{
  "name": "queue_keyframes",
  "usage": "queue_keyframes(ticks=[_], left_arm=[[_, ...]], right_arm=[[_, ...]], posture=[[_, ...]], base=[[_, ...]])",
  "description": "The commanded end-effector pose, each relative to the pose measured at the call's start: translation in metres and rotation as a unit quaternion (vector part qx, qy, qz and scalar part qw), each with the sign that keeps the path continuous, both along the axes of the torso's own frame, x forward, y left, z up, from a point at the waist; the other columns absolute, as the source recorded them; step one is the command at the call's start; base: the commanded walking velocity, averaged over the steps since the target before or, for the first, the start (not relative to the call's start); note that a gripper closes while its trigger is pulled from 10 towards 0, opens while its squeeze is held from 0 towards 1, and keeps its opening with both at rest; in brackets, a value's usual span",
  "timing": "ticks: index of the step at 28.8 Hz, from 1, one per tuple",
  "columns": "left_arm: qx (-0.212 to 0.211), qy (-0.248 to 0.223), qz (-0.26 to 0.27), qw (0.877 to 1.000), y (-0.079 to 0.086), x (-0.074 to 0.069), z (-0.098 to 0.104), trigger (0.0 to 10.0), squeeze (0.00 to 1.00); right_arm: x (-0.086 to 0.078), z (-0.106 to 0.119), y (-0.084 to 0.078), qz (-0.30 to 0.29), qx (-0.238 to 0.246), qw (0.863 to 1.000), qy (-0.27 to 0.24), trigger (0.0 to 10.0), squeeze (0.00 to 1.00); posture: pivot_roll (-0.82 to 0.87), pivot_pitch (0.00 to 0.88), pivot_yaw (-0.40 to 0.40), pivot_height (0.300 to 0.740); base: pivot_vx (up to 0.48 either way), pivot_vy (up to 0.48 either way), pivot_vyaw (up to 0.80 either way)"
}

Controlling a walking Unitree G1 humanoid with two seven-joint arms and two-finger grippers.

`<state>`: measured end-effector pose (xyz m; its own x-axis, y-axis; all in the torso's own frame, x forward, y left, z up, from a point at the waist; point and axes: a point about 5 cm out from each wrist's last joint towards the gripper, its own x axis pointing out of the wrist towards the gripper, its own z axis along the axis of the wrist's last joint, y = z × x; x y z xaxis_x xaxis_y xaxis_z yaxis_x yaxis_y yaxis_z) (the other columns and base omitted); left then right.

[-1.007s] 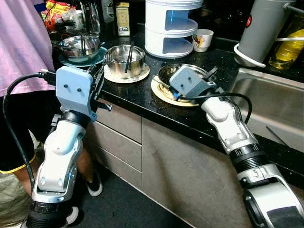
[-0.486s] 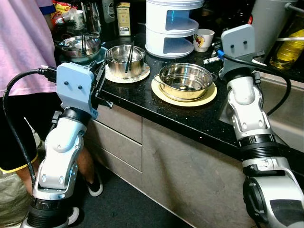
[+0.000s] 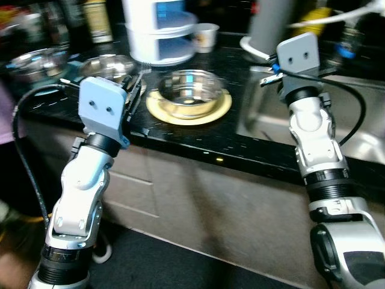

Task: Kitchen organization

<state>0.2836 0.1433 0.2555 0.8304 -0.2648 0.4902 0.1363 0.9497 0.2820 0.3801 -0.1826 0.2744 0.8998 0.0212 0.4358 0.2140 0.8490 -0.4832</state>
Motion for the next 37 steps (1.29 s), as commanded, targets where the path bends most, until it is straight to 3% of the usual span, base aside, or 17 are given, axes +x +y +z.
queue_keyframes(ticks=[1,7,8,10,11,13,14,15,16,17,24,31,32,33,37], left_arm=[[0.004,0.004,-0.012,1.0,-0.002,0.001,-0.003,10.0,0.0],[0.01,0.009,-0.023,1.0,-0.005,0.001,-0.005,10.0,0.0],[0.01,0.01,-0.025,1.0,-0.006,0.001,-0.006,10.0,0.0],[0.01,0.011,-0.028,1.0,-0.007,0.001,-0.006,10.0,0.0],[0.01,0.011,-0.028,0.999,-0.007,0.001,-0.006,10.0,0.0],[0.01,0.011,-0.029,0.999,-0.007,0.001,-0.006,10.0,0.0],[0.01,0.012,-0.03,0.999,-0.008,0.001,-0.006,10.0,0.0],[0.01,0.012,-0.031,0.999,-0.008,0.002,-0.006,10.0,0.0],[0.01,0.012,-0.031,0.999,-0.008,0.002,-0.006,10.0,0.0],[0.011,0.012,-0.032,0.999,-0.008,0.002,-0.006,10.0,0.0],[0.012,0.013,-0.036,0.999,-0.01,0.002,-0.007,10.0,0.0],[0.012,0.014,-0.039,0.999,-0.011,0.001,-0.007,10.0,0.0],[0.012,0.016,-0.04,0.999,-0.011,0.001,-0.008,10.0,0.0],[0.012,0.016,-0.04,0.999,-0.011,0.0,-0.008,10.0,0.0],[0.012,0.017,-0.04,0.999,-0.011,0.0,-0.009,10.0,0.0]], right_arm=[[0.001,-0.004,0.006,-0.002,-0.01,1.0,0.007,0.0,0.0],[0.003,-0.013,0.017,0.015,-0.017,0.999,0.031,0.0,0.0],[0.003,-0.015,0.022,0.024,-0.019,0.999,0.033,1.1,0.0],[0.002,-0.018,0.029,0.037,-0.018,0.998,0.037,1.7,0.0],[0.002,-0.019,0.032,0.043,-0.017,0.998,0.039,2.8,0.0],[0.002,-0.021,0.035,0.047,-0.016,0.998,0.04,2.8,0.0],[0.002,-0.023,0.041,0.058,-0.015,0.997,0.043,4.6,0.0],[0.001,-0.024,0.046,0.072,-0.015,0.996,0.045,9.1,0.0],[0.001,-0.024,0.046,0.072,-0.015,0.996,0.045,9.1,0.0],[0.001,-0.025,0.052,0.083,-0.017,0.995,0.046,10.0,0.0],[0.001,-0.02,0.084,0.12,-0.029,0.992,0.03,10.0,0.0],[0.005,-0.018,0.098,0.13,-0.03,0.99,0.034,10.0,0.0],[0.006,-0.021,0.106,0.14,-0.034,0.989,0.043,10.0,0.76],[0.007,-0.025,0.108,0.144,-0.037,0.988,0.053,10.0,1.0],[0.008,-0.031,0.11,0.141,-0.038,0.987,0.07,10.0,1.0]], posture=[[0.08,0.0,-0.004,0.74],[0.08,0.0,-0.004,0.74],[0.08,0.0,-0.004,0.74],[0.08,0.0,-0.003,0.74],[0.08,0.0,-0.002,0.74],[0.08,0.0,-0.002,0.74],[0.08,0.0,-0.002,0.74],[0.07,0.0,-0.002,0.74],[0.07,0.0,-0.002,0.74],[0.07,0.0,-0.002,0.74],[0.08,0.0,-0.005,0.74],[0.08,0.0,-0.006,0.74],[0.08,0.0,-0.006,0.74],[0.08,0.0,-0.009,0.74],[0.08,0.0,-0.009,0.74]], base=[[0.0,0.0,-0.8],[0.0,0.0,-0.8],[0.0,0.0,-0.8],[0.0,0.0,-0.8],[0.0,0.0,-0.8],[0.0,0.0,-0.8],[0.0,0.0,-0.8],[0.0,0.0,-0.8],[0.0,0.0,-0.8],[0.0,0.0,-0.52],[0.0,0.0,0.0],[0.0,0.0,0.0],[0.0,0.0,0.0],[0.0,0.0,0.0],[0.0,0.0,0.0]])
